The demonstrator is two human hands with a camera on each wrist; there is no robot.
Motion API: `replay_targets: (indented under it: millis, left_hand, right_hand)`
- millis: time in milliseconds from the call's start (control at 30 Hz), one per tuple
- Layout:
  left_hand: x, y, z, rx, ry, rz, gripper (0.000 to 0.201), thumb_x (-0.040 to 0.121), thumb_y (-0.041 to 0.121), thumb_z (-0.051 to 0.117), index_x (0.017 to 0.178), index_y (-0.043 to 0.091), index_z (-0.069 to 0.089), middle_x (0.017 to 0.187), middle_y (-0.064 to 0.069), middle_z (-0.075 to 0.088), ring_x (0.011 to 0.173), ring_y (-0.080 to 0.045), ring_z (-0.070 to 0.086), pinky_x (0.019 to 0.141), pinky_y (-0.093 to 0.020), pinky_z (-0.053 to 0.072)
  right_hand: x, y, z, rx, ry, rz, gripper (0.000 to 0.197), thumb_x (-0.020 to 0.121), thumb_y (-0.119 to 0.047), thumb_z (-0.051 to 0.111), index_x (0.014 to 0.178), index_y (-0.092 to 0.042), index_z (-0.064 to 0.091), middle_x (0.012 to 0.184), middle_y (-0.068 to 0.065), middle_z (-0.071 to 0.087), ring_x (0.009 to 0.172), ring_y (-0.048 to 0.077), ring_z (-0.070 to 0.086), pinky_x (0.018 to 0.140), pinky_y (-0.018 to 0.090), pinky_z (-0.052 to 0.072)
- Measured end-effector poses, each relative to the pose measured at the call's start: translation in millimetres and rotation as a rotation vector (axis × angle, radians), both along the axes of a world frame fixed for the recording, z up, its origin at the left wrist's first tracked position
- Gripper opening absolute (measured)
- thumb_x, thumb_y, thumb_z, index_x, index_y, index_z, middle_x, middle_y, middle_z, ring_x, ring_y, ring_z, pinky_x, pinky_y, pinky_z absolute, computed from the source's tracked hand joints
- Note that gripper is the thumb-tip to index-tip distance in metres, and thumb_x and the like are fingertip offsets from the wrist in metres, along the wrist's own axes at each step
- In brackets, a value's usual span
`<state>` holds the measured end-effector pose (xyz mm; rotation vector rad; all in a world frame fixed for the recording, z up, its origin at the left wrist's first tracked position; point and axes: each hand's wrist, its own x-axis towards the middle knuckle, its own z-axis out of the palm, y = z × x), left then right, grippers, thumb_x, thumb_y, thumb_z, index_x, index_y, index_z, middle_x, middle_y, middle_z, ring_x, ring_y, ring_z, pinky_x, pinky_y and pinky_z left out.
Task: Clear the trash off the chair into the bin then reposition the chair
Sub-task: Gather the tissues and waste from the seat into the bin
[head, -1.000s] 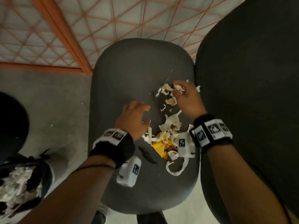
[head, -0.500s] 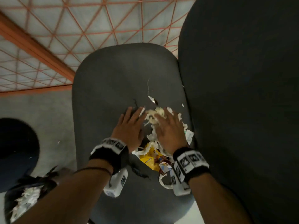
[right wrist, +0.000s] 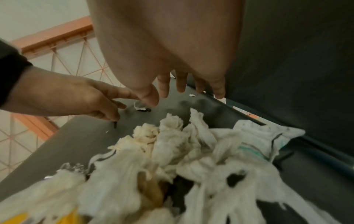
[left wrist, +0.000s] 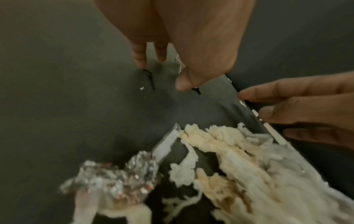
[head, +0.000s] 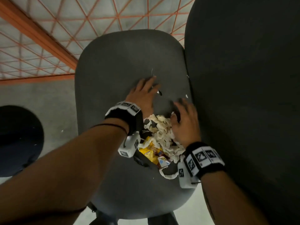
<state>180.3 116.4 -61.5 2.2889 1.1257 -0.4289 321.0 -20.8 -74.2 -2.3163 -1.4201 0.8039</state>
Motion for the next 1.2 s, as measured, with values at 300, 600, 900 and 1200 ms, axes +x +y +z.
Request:
replay_targets:
  millis: [300, 600, 900, 1200]
  left_hand:
    - [-48, -58, 2, -0.027, 0.038, -0.029, 0.05, 0.097, 0.033, 0.04, 0.146, 0.029, 0.029, 0.157, 0.005, 0.019, 0.146, -0.027, 0.012, 0.114, -0.047, 0.03]
    - [-77, -82, 7, 0.062, -0.161, 0.237, 0.043, 0.091, 0.026, 0.046, 0.133, 0.027, 0.051, 0.145, -0.001, 0.042, 0.132, -0.032, 0.035, 0.1, -0.047, 0.044]
    - [-65, -132, 12, -0.274, 0.078, 0.315, 0.113, 0.066, 0.082, 0.055, 0.146, 0.046, -0.015, 0.161, 0.007, -0.016, 0.148, -0.029, -0.017, 0.118, -0.051, 0.006]
    - [-22, -135, 2, -0.15, 0.127, 0.001, 0.141, 0.053, 0.052, 0.086, 0.142, 0.048, -0.023, 0.159, -0.003, -0.018, 0.138, -0.04, 0.018, 0.101, -0.054, 0.042]
  right_hand:
    - [-14, -41, 4, -0.312, 0.144, -0.055, 0.052, 0.094, -0.04, 0.045, 0.145, -0.035, 0.033, 0.159, -0.001, 0.019, 0.149, 0.024, 0.01, 0.115, 0.056, 0.023]
    - [-29, -69, 30, -0.154, 0.205, -0.134, 0.052, 0.092, -0.04, 0.051, 0.143, -0.031, 0.039, 0.152, 0.002, 0.031, 0.141, 0.021, 0.03, 0.113, 0.047, 0.033]
    - [-24, -34, 19, -0.397, 0.185, -0.161, 0.066, 0.091, -0.054, 0.045, 0.15, -0.031, 0.024, 0.162, -0.001, 0.01, 0.149, 0.026, 0.003, 0.119, 0.053, 0.015]
    - [-56, -98, 30, -0.37, 0.318, 0.026, 0.076, 0.087, -0.039, 0.062, 0.15, -0.028, 0.021, 0.16, -0.006, 0.019, 0.15, 0.021, 0.002, 0.118, 0.047, 0.02]
